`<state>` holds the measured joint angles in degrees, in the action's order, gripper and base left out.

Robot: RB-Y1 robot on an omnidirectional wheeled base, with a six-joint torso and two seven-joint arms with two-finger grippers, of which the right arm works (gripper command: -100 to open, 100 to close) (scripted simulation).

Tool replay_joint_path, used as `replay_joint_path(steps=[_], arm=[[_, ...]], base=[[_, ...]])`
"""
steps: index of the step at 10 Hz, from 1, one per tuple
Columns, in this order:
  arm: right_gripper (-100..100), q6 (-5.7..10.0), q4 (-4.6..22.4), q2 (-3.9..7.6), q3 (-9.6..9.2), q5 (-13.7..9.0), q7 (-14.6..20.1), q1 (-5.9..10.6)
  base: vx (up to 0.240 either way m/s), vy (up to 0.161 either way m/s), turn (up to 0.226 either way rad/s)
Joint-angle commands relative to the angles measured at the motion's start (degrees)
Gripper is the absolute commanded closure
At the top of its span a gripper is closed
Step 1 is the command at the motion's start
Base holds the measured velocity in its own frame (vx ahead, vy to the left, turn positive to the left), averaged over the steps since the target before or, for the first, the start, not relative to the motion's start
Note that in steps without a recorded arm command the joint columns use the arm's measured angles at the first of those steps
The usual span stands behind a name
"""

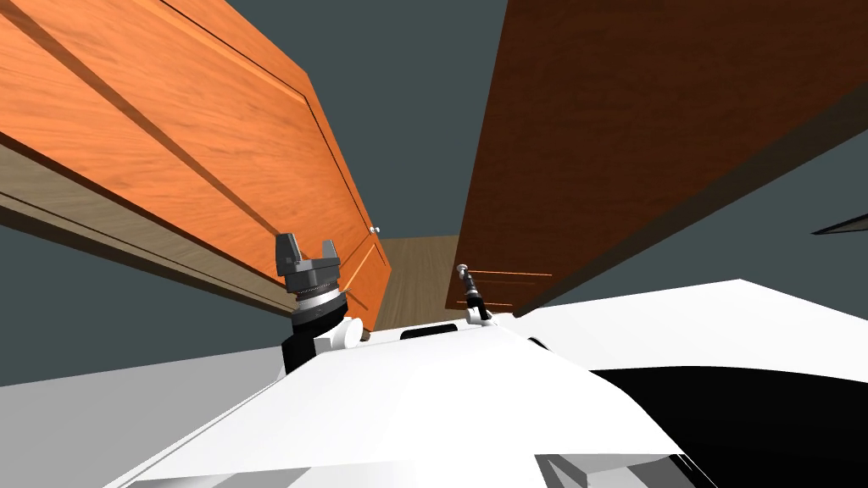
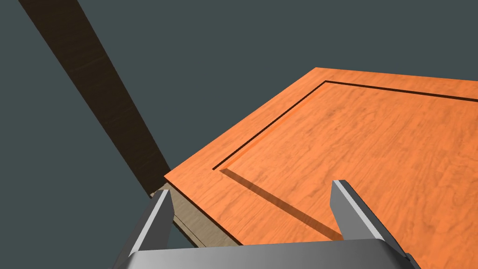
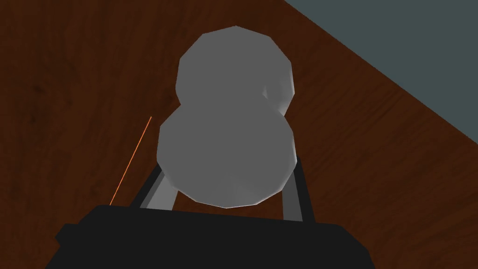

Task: Push the door open

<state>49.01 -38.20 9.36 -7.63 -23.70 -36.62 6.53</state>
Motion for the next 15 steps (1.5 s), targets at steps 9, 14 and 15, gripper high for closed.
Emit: replay_joint_path(steps=[9,14,15], arm=[[100,0.27,-1.2,-1.09,3.11,-2.9,14.7,-0.31],[-100,1.26,0.2,0.41,3.70,-2.1,12.1,-1.25],[-100,1.62,0.5,0.94,3.78,-1.8,10.6,-1.54]], base=[[0.053,-0.007,0.019],[0.020,0.050,-0.011],[-0.017,0.095,-0.028]])
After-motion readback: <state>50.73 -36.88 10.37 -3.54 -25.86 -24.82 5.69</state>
